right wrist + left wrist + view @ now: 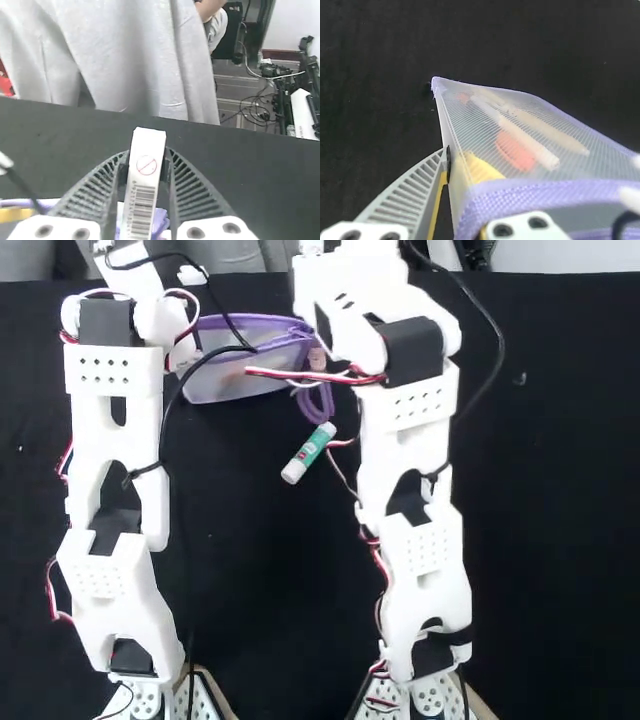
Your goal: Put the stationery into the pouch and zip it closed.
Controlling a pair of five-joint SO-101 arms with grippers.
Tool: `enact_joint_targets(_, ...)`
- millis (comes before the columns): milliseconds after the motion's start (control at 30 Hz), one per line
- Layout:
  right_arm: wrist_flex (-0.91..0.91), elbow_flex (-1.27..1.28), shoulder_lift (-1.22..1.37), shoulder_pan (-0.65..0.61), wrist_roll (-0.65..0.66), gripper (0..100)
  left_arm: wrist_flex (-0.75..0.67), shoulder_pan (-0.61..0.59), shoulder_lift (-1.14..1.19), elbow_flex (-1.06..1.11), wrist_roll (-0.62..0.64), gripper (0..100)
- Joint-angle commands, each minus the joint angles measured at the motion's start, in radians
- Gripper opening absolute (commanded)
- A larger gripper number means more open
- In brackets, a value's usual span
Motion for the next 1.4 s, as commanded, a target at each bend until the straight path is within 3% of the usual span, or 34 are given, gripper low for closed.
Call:
enact_joint_targets(0,0.051,-0.047,-0.111,-0.061,-0.005,1.1,0.005,-0.015,-0.071,0.007,0.015,3)
enact_joint_targets(433,0.186,-0.045,-0.311,-0.089,-0.005,1.1,0.003,-0.015,-0.063,0.019,0.015,3)
enact_joint_targets(1000,0.218,-0.033,-0.437,-0.12,0.021,1.1,0.003,-0.015,-0.068,0.048,0.014,3)
enact_joint_targets(1367,0.212,0.237,-0.708,-0.123,0.023,1.1,0.003,-0.015,-0.063,0.05,0.011,3)
